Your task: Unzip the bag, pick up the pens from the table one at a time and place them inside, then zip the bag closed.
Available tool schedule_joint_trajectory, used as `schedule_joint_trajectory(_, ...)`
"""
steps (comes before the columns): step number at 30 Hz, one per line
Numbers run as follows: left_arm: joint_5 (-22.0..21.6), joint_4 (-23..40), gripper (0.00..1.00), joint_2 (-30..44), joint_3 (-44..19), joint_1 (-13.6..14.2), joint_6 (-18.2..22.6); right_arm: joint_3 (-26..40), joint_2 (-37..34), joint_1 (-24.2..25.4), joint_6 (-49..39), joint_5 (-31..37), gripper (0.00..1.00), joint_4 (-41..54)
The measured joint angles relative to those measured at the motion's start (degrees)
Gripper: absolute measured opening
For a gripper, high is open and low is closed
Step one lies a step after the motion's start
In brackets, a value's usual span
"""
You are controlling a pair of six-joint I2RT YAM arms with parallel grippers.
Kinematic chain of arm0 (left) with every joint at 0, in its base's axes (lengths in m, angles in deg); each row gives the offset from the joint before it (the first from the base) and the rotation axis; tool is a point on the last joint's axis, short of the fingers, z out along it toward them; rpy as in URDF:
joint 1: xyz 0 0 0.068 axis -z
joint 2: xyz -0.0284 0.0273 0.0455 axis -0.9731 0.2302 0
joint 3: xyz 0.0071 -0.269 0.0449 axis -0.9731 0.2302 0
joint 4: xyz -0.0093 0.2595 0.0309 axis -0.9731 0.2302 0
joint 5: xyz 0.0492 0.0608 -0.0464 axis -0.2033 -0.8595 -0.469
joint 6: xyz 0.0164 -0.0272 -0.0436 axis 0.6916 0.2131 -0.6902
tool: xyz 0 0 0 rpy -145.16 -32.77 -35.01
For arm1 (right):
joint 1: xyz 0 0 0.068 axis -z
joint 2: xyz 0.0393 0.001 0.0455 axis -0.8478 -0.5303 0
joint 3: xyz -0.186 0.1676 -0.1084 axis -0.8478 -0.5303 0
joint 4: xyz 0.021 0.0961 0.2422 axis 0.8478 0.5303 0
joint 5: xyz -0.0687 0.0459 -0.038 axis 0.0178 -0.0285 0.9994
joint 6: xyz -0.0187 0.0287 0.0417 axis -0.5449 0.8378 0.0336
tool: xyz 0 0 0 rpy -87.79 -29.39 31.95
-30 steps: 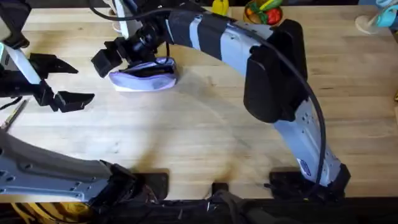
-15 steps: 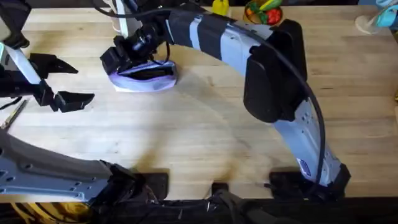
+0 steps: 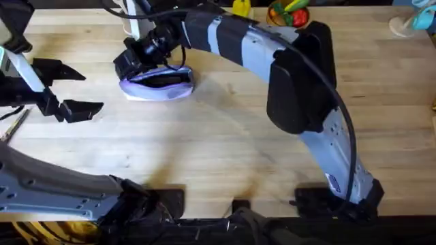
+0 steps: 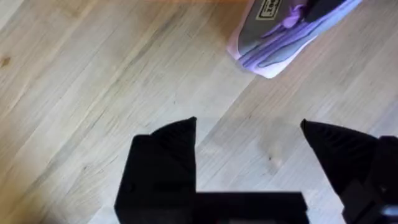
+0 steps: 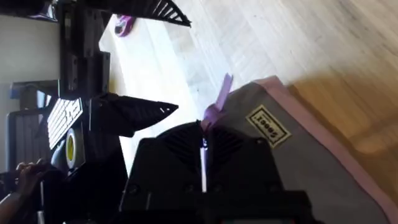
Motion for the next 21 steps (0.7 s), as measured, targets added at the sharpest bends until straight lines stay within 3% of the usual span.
schedule_joint_trajectory(7,0.00,0.92,0.993,0.02,0.00,0.10,-0.02,0.00,0.00,0.70,-3.41,0.09,0.029,-0.76)
schedule_joint_trajectory(12,0.08,2.36,0.994,0.21,0.00,2.78,0.00,0.00,1.20,0.64,-9.60,2.59,0.030,1.02)
schedule_joint_trajectory(21,0.22,0.70,0.994,2.19,0.00,8.05,0.02,0.00,2.23,0.64,-13.26,4.10,0.030,1.76)
